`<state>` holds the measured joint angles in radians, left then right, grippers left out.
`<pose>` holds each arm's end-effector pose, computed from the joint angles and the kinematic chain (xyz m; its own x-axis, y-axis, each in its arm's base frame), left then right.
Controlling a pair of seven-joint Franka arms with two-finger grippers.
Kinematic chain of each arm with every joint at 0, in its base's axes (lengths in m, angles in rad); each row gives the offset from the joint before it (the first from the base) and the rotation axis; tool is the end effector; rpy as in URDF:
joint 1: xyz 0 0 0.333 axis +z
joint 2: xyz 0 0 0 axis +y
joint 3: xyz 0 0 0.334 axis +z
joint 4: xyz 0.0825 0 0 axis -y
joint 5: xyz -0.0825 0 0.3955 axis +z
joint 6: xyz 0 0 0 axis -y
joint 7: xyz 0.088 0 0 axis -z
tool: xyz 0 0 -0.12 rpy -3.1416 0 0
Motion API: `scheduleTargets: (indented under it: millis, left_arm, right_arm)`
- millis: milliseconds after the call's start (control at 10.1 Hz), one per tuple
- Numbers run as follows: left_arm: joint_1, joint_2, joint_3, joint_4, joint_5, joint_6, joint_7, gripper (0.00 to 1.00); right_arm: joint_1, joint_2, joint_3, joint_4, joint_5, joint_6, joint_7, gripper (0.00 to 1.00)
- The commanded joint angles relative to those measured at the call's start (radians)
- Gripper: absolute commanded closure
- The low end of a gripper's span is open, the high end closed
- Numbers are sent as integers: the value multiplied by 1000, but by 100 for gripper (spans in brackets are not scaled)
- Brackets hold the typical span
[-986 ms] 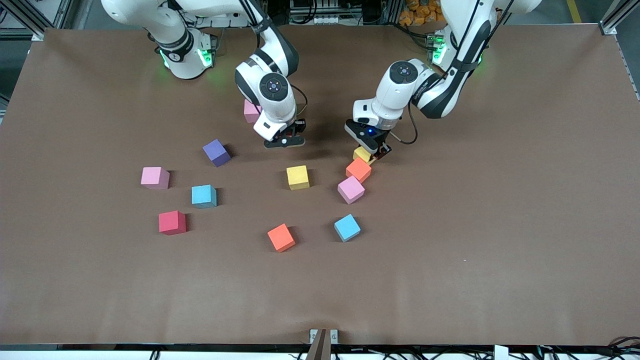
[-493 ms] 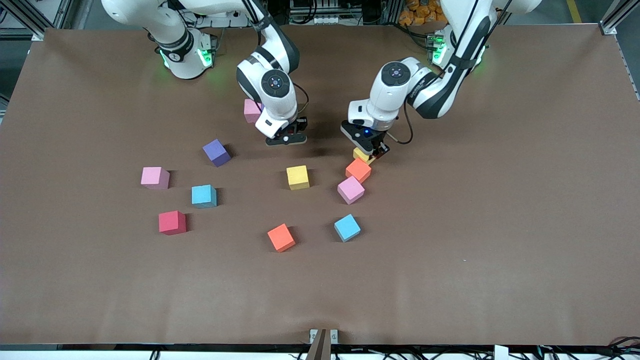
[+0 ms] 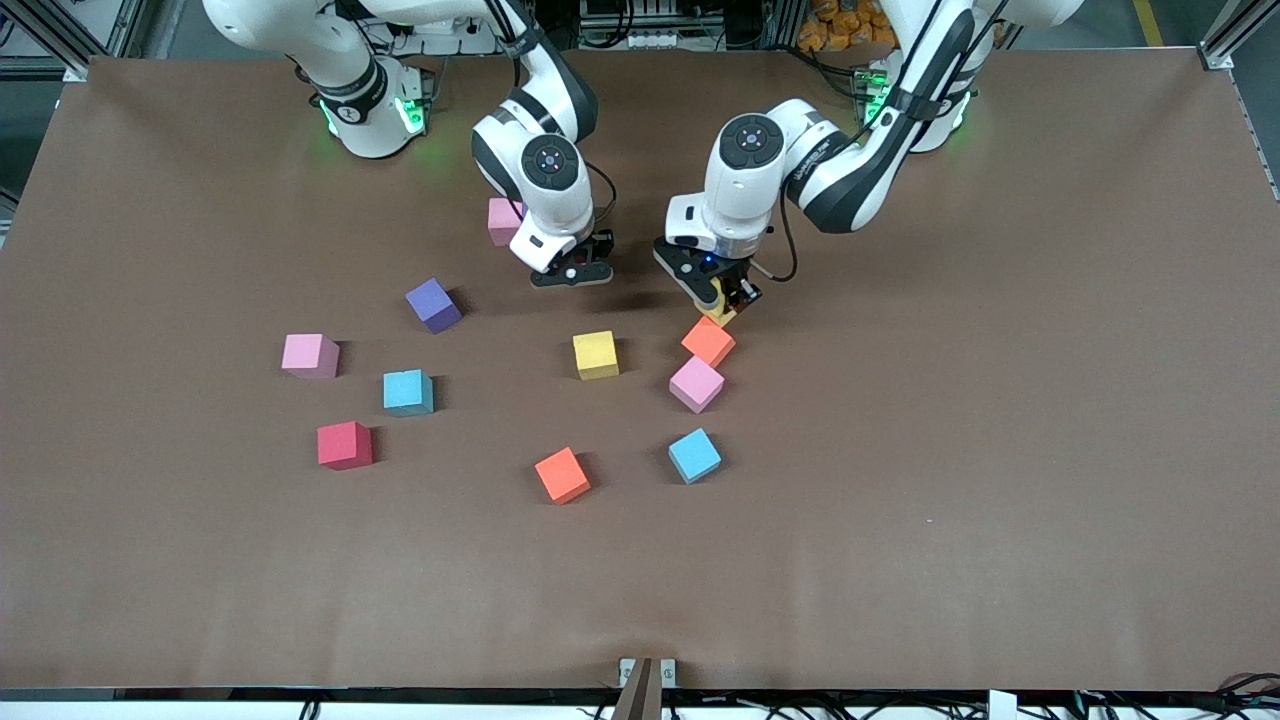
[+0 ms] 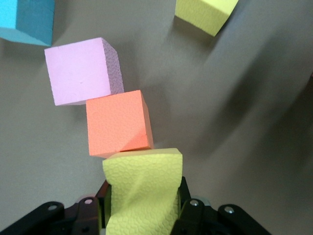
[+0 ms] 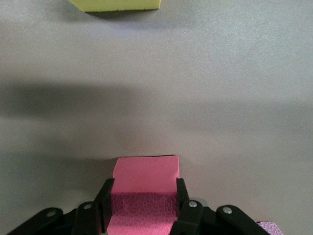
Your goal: Form number 2 with 11 blocks
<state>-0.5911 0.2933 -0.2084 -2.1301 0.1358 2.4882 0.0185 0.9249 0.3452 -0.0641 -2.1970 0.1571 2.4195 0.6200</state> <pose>0.4155 -0.4244 0.2750 0.6096 -0.7894 0.0716 -0.7897 -0.6127 -0.0316 0.3605 0.4217 0.2099 0.9833 0.1163 -0.1401 0.1199 -0.9926 0.0178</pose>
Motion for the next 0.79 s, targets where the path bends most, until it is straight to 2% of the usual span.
scheduleTargets:
  millis: [0,690]
  left_arm:
    - [1,-2,-5,22,13,-25,-9,95]
    - [4,-8,-5,85,11,-130,-5,95]
  right_arm:
    - [20,-38,-6,-36,7,9,20,100]
    - [28,-37,-6,-59,9,41,27,100]
